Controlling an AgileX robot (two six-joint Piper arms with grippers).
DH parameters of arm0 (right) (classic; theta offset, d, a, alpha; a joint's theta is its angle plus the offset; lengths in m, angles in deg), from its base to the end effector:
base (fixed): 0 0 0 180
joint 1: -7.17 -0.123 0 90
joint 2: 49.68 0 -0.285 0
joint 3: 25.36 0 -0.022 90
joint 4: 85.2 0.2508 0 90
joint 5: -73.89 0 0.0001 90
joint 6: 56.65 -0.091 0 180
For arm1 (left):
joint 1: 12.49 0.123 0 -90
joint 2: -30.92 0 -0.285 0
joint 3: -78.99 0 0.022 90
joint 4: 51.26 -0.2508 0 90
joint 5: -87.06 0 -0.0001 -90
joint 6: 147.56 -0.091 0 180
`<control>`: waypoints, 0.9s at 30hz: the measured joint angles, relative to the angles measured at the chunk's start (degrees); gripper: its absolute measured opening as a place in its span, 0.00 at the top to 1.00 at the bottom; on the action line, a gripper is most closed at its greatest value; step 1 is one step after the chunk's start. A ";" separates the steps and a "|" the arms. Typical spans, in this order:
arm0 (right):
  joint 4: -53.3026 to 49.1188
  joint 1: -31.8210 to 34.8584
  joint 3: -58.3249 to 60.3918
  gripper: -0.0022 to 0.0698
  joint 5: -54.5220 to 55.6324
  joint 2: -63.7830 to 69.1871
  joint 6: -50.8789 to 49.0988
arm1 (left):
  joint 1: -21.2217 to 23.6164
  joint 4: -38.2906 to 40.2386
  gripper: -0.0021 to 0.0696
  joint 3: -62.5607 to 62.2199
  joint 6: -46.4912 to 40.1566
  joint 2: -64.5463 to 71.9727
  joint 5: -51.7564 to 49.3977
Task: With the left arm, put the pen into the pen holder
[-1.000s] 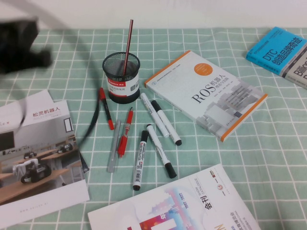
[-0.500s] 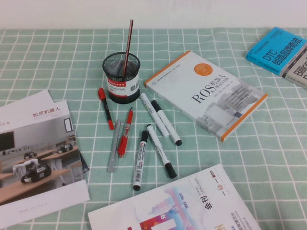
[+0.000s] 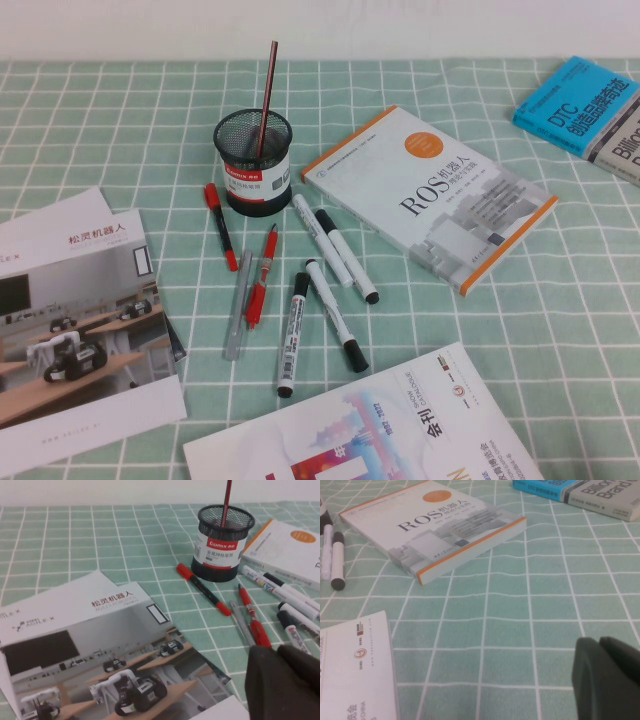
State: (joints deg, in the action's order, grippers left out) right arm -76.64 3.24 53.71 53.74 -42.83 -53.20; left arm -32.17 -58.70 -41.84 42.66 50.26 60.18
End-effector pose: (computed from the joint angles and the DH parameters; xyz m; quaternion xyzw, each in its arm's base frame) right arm 0.0526 0.0083 0.1718 -0.0108 0.7977 0.0652 0.5994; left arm 0.0584 -0.0152 0.2650 0.0936 0.7887 -0.0996 0.5994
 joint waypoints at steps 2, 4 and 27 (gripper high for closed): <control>0.00 0.00 0.00 1.00 0.00 0.00 0.00 | 0.00 0.00 0.97 0.00 1.17 0.00 -0.14; 0.00 0.00 0.00 1.00 0.00 0.00 0.00 | 0.00 0.00 0.97 0.10 1.68 0.00 -0.18; 0.00 0.00 0.00 1.00 0.06 0.00 0.00 | 15.50 11.40 0.97 19.43 -8.46 -12.08 12.30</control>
State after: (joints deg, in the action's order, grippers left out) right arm -76.64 3.24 53.71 53.80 -42.83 -53.20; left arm -16.67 -47.30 -22.41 34.19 38.18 72.47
